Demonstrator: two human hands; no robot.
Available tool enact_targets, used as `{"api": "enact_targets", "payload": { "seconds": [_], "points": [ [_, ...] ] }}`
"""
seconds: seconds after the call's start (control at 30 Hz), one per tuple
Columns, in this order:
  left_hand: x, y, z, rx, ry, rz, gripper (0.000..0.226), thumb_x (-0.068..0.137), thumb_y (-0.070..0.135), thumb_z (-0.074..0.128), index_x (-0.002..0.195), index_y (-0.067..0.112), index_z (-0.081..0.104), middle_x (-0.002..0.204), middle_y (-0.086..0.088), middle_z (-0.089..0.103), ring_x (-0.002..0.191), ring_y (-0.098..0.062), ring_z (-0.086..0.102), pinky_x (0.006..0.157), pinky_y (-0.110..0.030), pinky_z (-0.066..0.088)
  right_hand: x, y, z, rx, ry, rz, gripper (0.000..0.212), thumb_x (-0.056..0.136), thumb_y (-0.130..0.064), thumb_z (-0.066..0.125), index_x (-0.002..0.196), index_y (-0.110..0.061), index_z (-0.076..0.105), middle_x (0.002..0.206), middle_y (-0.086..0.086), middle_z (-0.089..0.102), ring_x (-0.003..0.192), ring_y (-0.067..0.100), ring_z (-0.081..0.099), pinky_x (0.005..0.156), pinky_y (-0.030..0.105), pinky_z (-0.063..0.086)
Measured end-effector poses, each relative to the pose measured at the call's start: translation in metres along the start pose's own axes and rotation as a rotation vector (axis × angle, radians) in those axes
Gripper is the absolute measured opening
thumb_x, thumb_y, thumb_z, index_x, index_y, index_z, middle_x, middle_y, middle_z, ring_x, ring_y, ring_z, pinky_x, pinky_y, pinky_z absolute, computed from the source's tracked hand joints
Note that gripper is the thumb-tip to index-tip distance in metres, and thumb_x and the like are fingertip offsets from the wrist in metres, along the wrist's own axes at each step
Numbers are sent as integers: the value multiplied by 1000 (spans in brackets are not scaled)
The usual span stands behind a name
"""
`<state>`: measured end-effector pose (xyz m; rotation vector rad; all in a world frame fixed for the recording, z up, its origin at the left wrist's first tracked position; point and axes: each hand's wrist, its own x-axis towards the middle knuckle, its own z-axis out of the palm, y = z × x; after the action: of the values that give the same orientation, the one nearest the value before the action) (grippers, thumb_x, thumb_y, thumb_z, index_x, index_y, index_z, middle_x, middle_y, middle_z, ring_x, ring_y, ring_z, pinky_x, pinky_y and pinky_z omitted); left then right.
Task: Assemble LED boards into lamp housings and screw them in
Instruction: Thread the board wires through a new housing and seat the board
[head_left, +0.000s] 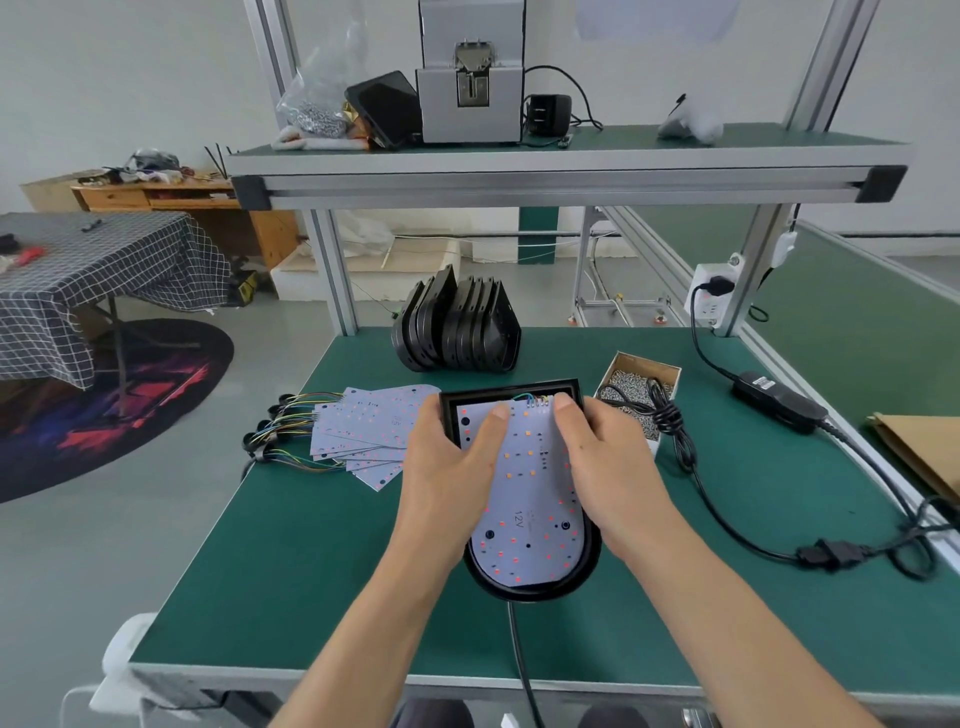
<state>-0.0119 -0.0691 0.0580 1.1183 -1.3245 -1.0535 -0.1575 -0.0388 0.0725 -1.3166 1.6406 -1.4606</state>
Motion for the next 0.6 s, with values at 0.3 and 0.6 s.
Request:
{"api": "enact_targets", "payload": {
  "seconds": [0.3,0.6],
  "points": [
    [-9,6,8,-28,6,35,6,94,36,71,96,38,66,94,15,75,88,-8,70,85,-38,57,-4,3,-8,-7,72,-38,54,103,-34,59,61,-26,25,52,-15,21,52,9,19,44,20,23],
    [-14,13,10,-70,-4,15,8,95,35,73,97,32,67,85,21,72,75,-1,65,75,-32,53,-11,8,-18,49,-35,-116,24,102,-23,64,78,-26,65,65,-22,63,57,-3,55,54,7,39]
  ]
}}
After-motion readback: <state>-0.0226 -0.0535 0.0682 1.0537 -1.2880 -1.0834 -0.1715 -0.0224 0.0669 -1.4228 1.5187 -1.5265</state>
